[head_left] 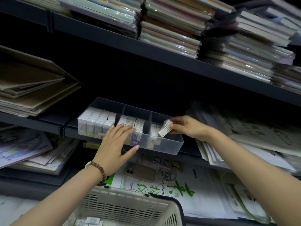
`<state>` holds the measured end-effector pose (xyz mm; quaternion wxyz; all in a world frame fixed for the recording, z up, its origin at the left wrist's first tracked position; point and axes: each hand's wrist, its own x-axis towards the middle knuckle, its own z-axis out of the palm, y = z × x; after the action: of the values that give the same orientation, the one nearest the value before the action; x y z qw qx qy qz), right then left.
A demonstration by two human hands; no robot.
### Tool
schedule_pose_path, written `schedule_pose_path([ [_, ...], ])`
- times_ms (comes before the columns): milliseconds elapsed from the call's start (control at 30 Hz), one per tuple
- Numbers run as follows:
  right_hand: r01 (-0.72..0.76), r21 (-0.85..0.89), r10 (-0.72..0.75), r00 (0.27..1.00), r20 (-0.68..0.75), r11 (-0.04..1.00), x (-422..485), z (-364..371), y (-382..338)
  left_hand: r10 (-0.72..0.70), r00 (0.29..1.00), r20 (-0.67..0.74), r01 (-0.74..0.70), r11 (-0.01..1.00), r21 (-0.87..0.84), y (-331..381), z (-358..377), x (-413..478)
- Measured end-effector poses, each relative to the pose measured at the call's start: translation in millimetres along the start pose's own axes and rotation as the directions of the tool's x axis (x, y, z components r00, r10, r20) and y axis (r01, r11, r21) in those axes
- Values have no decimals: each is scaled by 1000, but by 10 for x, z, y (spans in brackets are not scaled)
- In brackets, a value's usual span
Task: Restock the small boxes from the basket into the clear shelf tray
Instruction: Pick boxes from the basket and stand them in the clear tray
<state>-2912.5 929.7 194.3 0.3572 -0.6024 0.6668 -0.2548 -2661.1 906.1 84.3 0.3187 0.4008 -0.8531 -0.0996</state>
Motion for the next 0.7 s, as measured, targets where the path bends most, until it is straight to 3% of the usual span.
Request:
schedule_pose_path([
  [267, 37, -142, -42, 999, -32, 989, -25, 50, 9, -5, 1000, -3, 5, 1000, 12, 13, -6, -4],
  [400, 96, -389, -106, 994, -5, 916, -70, 34, -36, -4, 1000, -2, 4, 1000, 18, 9, -12, -5],
  [467, 103, -428, -117, 993, -5, 898, -66, 68, -65, -4, 1000, -3, 4, 1000, 20, 8, -10, -8],
  [600, 51, -265, -51, 999, 7, 963, -50, 145, -71, 1, 1000, -11, 0, 1000, 29, 9, 3, -5],
  [700, -21, -34, 21, 1000, -14, 999, -36, 159, -48, 3, 1000, -17, -3, 1000, 30, 8, 10, -2],
])
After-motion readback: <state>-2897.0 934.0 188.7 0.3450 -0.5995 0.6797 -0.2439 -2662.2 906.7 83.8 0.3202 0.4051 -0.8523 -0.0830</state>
